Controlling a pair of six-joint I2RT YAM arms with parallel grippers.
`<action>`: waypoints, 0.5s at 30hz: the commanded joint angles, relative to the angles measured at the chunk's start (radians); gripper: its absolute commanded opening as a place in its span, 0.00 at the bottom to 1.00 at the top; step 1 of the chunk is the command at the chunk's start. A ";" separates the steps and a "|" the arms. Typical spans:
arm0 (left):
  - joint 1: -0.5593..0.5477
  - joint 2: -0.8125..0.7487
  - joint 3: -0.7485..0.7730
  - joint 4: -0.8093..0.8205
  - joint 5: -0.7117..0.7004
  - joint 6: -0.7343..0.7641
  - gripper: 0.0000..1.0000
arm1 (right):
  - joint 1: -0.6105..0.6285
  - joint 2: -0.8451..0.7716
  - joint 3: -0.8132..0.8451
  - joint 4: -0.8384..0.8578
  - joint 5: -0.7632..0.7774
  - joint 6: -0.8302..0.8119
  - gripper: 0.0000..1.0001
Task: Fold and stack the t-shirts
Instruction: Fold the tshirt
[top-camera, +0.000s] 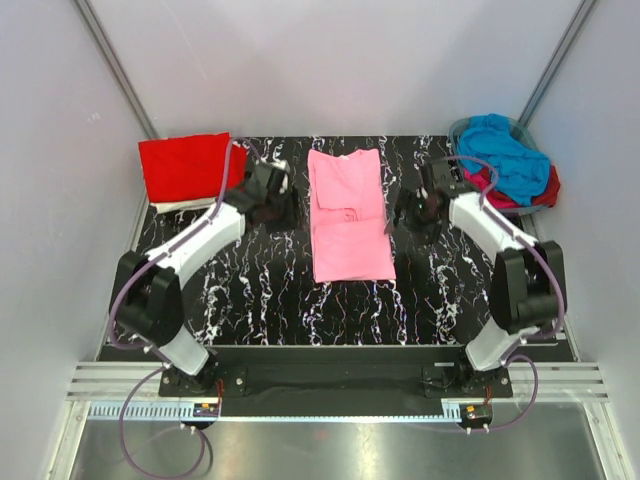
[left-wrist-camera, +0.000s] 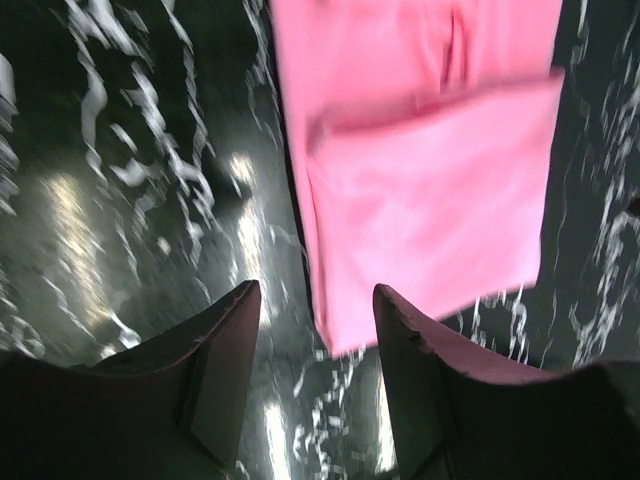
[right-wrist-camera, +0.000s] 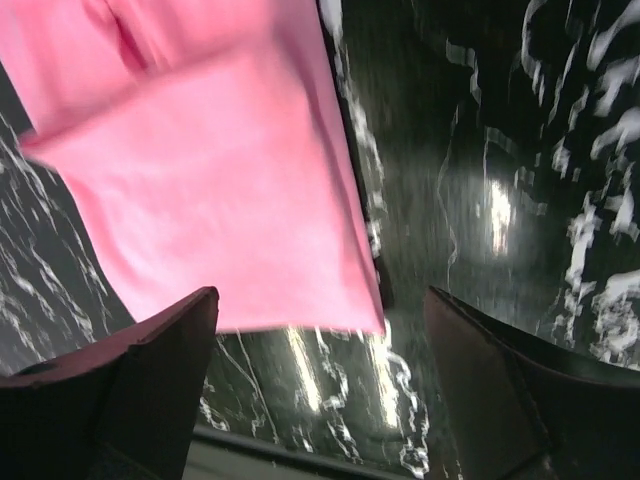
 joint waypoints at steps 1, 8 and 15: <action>-0.069 -0.043 -0.149 0.127 0.044 -0.064 0.54 | 0.006 -0.107 -0.189 0.121 -0.120 0.050 0.83; -0.138 -0.089 -0.412 0.342 0.091 -0.168 0.53 | 0.006 -0.158 -0.369 0.178 -0.183 0.077 0.73; -0.161 -0.080 -0.511 0.457 0.106 -0.225 0.54 | 0.006 -0.121 -0.456 0.254 -0.164 0.080 0.65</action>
